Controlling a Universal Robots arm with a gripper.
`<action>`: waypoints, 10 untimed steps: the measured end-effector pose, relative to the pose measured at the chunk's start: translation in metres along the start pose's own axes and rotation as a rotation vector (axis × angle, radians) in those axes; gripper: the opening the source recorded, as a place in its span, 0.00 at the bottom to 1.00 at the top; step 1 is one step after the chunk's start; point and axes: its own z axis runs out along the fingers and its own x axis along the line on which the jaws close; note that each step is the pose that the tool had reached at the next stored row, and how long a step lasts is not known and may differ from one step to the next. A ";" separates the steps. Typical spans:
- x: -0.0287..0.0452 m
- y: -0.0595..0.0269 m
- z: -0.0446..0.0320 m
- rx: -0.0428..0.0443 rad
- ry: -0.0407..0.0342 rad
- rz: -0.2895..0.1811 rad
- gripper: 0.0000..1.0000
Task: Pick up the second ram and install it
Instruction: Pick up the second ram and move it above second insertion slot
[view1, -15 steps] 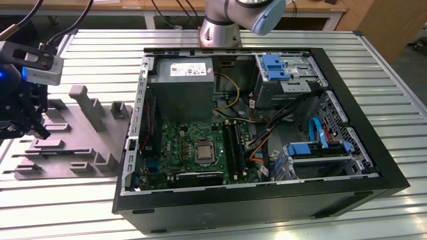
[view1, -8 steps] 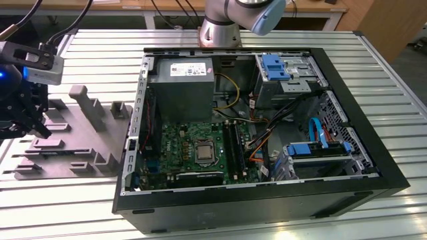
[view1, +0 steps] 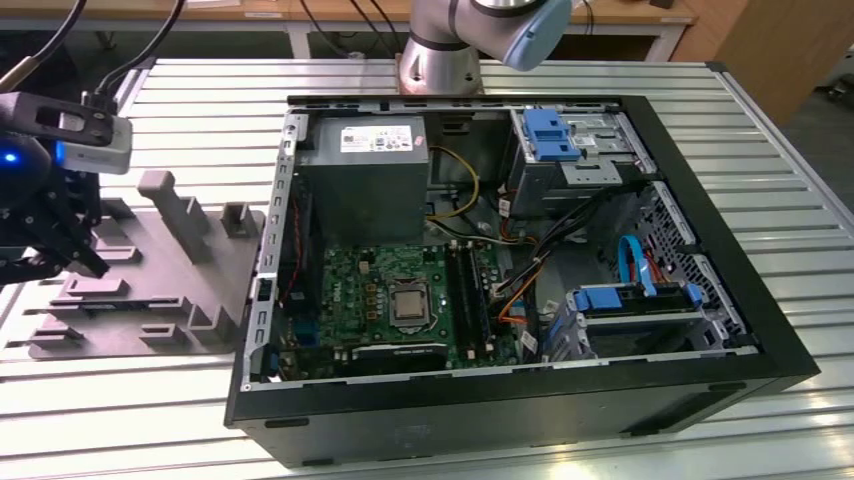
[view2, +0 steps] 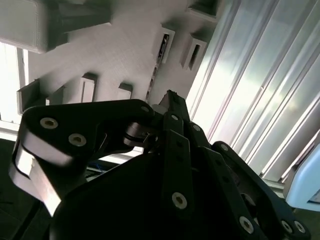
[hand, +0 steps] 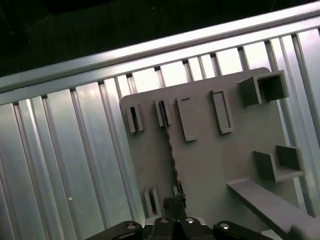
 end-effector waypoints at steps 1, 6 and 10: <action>0.0000 0.0000 0.0012 -0.0005 -0.0002 -0.018 0.10; 0.0003 0.0000 0.0074 -0.0033 -0.0007 -0.109 0.10; 0.0009 0.0018 0.0137 -0.0046 -0.0036 -0.149 0.10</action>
